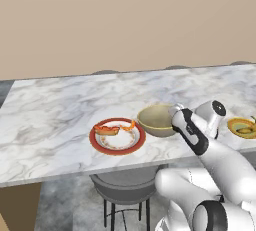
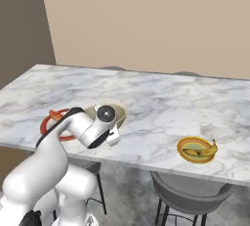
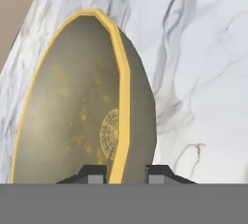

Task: Take the smaller bowl and place it next to the appetizer plate on the dining counter , and place the larger bowl next to the plate with cooked food.

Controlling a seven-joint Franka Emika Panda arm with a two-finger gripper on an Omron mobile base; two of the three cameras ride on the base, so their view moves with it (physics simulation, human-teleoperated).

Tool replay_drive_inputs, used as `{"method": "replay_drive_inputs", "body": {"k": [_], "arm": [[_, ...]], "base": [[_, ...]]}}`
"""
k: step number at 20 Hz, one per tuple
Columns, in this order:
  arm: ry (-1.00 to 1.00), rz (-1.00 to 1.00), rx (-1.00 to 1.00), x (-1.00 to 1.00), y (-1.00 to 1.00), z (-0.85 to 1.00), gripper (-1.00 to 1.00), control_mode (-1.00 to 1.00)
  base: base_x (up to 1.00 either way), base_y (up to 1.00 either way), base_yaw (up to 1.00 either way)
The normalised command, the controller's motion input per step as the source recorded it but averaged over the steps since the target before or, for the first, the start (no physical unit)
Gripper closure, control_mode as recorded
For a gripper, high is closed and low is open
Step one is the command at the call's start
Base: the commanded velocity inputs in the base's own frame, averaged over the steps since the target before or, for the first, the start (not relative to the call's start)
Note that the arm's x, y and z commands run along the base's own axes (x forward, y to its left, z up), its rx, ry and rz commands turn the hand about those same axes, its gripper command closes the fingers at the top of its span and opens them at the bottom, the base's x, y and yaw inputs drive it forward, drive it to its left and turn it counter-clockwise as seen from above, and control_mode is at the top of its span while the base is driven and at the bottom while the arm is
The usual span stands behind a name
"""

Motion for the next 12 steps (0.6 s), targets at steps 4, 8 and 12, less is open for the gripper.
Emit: {"method": "replay_drive_inputs", "body": {"k": [4,8,12], "arm": [[0.0,-0.04,0.0,0.14,0.0,-0.16,1.0,-1.0],[-0.01,-0.03,0.0,0.19,0.0,-0.24,1.0,-1.0],[-0.04,0.0,0.0,0.23,0.0,-0.35,1.0,-1.0]], "base": [[0.0,0.0,0.0],[0.0,0.0,0.0],[0.0,0.0,0.0]]}}
